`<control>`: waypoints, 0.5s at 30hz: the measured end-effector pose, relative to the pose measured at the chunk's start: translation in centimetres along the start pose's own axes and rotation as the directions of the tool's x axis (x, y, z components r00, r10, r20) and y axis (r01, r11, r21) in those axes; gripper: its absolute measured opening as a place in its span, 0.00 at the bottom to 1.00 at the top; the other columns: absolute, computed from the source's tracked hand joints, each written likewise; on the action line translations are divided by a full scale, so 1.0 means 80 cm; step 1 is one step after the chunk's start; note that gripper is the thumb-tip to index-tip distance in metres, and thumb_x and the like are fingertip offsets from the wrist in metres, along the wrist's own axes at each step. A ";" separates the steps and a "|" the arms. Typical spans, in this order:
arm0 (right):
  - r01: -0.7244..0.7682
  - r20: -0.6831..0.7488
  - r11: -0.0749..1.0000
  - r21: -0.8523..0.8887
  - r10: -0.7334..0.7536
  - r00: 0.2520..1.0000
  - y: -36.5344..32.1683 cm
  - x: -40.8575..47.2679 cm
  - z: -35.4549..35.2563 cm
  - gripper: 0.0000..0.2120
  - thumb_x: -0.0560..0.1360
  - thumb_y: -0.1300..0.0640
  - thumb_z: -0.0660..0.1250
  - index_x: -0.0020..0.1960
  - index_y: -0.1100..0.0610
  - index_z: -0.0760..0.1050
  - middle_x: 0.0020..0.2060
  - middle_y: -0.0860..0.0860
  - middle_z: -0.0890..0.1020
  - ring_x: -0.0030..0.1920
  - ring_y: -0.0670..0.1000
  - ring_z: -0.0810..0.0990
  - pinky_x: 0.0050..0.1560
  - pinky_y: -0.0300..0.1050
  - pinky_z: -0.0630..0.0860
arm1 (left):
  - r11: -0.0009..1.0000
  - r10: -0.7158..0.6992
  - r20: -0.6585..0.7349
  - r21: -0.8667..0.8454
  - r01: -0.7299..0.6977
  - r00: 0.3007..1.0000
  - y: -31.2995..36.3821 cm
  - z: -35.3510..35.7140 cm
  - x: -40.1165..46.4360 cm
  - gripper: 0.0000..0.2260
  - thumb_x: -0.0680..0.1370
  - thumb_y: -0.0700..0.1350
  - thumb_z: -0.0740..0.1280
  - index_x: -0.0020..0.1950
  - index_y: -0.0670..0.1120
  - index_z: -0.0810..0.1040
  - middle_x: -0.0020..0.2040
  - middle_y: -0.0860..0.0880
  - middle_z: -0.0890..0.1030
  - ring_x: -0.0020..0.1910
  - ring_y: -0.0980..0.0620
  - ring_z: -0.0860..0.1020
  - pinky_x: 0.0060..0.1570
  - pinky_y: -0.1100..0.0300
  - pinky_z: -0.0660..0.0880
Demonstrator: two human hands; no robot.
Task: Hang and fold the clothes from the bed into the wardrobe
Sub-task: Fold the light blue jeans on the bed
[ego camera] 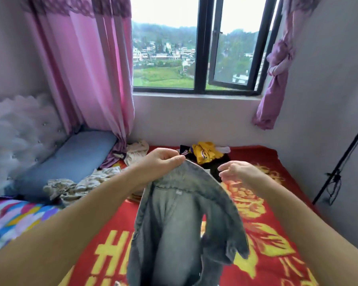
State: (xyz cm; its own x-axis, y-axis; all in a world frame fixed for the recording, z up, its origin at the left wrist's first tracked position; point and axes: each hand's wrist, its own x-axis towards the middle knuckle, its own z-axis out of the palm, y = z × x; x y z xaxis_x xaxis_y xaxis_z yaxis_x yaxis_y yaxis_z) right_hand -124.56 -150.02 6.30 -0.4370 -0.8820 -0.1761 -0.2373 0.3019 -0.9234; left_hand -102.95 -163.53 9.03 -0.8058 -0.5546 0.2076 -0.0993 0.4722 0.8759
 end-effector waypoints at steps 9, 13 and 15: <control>0.625 -0.053 0.536 -0.567 -0.781 0.622 0.003 -0.083 0.142 0.25 0.78 0.55 0.64 0.73 0.60 0.65 0.73 0.52 0.65 0.72 0.47 0.64 0.70 0.33 0.60 | 0.993 -0.115 0.023 -0.021 0.115 0.993 0.039 -0.025 -0.001 0.16 0.79 0.47 0.65 0.40 0.34 0.75 0.36 0.43 0.69 0.36 0.48 0.66 0.38 0.54 0.63; 0.449 0.026 0.536 -0.715 -0.621 0.783 0.025 -0.058 0.171 0.36 0.81 0.56 0.57 0.73 0.54 0.32 0.75 0.48 0.36 0.77 0.49 0.40 0.77 0.46 0.49 | 0.980 -0.175 0.026 -0.087 0.177 0.984 0.034 -0.036 -0.003 0.12 0.79 0.48 0.66 0.39 0.42 0.79 0.34 0.46 0.74 0.31 0.53 0.71 0.32 0.61 0.68; 0.371 0.010 0.614 -0.697 -0.509 0.861 0.029 -0.043 0.170 0.41 0.78 0.65 0.56 0.74 0.46 0.29 0.77 0.51 0.55 0.73 0.53 0.64 0.67 0.48 0.69 | 0.972 -0.190 0.007 -0.138 0.189 0.982 0.031 -0.038 -0.004 0.12 0.79 0.47 0.66 0.41 0.41 0.79 0.34 0.47 0.76 0.30 0.55 0.73 0.30 0.65 0.70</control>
State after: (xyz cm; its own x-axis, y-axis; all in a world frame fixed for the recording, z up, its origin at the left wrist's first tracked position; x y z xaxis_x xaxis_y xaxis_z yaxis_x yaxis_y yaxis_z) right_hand -111.81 -151.19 0.13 -0.2466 -0.9164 0.3152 -0.9124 0.1100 -0.3942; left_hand -101.14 -164.26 12.45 -0.7762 -0.6296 0.0344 -0.1686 0.2597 0.9509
